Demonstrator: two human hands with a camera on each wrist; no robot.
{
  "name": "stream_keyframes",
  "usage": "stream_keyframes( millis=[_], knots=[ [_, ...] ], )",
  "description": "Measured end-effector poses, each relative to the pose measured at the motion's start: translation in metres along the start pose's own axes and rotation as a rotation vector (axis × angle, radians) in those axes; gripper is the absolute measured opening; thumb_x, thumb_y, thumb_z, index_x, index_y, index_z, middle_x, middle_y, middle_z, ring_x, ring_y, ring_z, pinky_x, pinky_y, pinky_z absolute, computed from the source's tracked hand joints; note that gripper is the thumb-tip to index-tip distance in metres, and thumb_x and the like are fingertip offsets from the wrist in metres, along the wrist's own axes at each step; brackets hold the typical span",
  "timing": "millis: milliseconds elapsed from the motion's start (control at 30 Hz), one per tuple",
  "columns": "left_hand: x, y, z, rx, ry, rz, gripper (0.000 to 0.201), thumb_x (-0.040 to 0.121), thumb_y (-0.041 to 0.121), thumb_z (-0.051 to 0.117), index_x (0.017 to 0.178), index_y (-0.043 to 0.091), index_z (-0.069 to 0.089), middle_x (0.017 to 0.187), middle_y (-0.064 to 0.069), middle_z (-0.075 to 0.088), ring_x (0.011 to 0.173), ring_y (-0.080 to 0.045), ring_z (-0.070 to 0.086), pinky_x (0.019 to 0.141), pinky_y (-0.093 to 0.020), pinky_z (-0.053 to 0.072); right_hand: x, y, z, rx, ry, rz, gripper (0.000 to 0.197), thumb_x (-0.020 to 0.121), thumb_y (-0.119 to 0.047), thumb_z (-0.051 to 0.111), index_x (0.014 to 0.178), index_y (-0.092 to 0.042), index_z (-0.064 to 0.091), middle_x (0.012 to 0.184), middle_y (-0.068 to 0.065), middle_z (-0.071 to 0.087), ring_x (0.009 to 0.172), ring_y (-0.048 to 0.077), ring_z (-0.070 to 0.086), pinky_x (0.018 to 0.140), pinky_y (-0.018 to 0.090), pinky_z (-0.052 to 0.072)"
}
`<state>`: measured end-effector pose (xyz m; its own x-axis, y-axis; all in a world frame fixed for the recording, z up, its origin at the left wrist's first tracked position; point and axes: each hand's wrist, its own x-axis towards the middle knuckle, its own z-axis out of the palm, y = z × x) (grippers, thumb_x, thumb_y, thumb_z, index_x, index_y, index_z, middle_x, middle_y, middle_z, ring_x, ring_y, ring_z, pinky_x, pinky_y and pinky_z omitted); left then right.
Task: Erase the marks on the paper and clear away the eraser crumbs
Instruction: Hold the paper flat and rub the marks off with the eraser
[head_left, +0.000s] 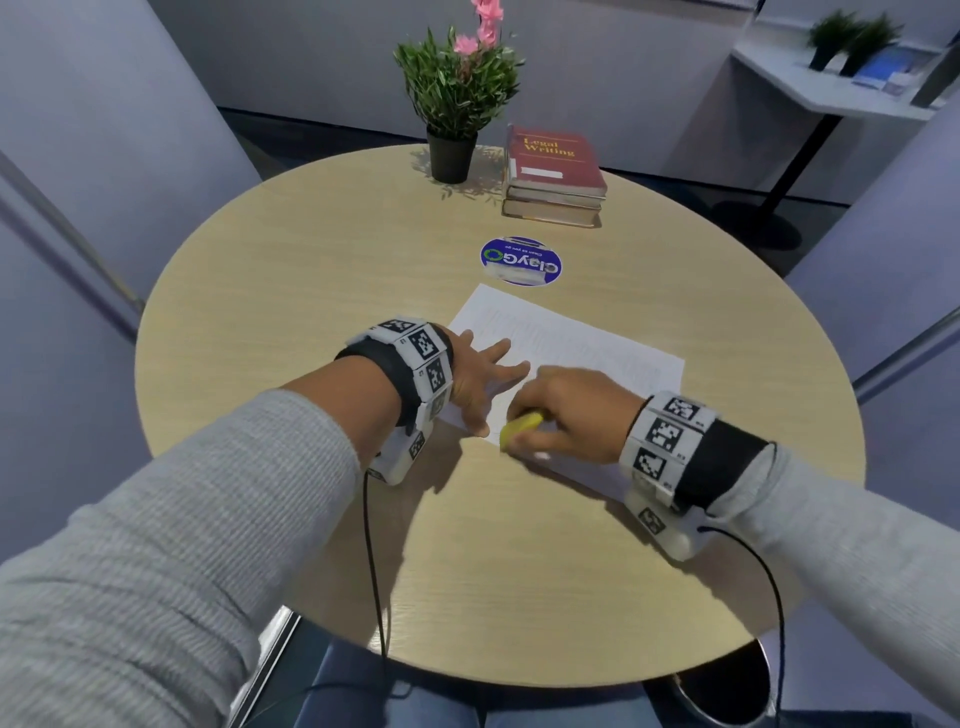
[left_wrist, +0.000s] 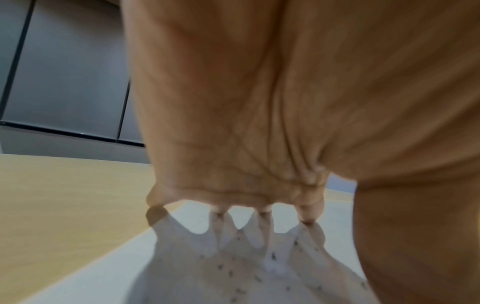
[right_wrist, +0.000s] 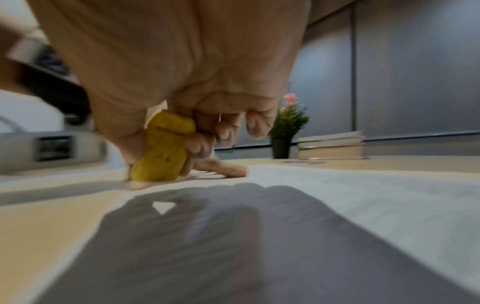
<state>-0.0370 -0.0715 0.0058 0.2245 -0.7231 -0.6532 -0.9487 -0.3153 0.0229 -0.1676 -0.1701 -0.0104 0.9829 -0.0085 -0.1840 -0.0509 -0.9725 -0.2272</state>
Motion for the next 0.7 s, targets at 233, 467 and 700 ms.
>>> stream_keyframes(
  millis=[233,467,700],
  knots=[
    [-0.001,-0.016,0.005,-0.038,0.086,0.041,0.098,0.086,0.047,0.066,0.153,0.034,-0.005,0.160,-0.004,-0.016,0.145,-0.038,-0.013,0.114,-0.056,0.001,-0.021,0.026,-0.005,-0.011,0.017,0.172,0.028,0.099,-0.039,0.035,0.113,-0.022,0.052,0.078,-0.002,0.058,0.076,0.015,0.053,0.076,0.039,0.045],
    [0.004,-0.001,0.006,-0.013,0.087,0.072,0.093,0.087,0.046,0.065,0.152,0.038,-0.001,0.160,-0.010,-0.013,0.144,-0.041,-0.012,0.113,-0.057,0.003,0.002,0.013,-0.008,0.318,0.033,0.205,0.017,0.100,-0.029,0.040,0.098,-0.015,0.048,0.063,-0.003,0.064,0.062,0.007,0.055,0.071,0.030,0.044],
    [0.018,-0.002,0.012,0.006,0.066,-0.003,0.109,0.084,0.054,0.064,0.148,0.035,-0.022,0.158,-0.009,-0.022,0.141,-0.048,-0.017,0.112,-0.063,0.003,0.016,0.015,-0.006,0.302,0.074,0.335,0.010,0.092,-0.028,0.056,0.096,-0.021,0.049,0.073,-0.002,0.058,0.075,0.021,0.058,0.070,0.031,0.044]
  ],
)
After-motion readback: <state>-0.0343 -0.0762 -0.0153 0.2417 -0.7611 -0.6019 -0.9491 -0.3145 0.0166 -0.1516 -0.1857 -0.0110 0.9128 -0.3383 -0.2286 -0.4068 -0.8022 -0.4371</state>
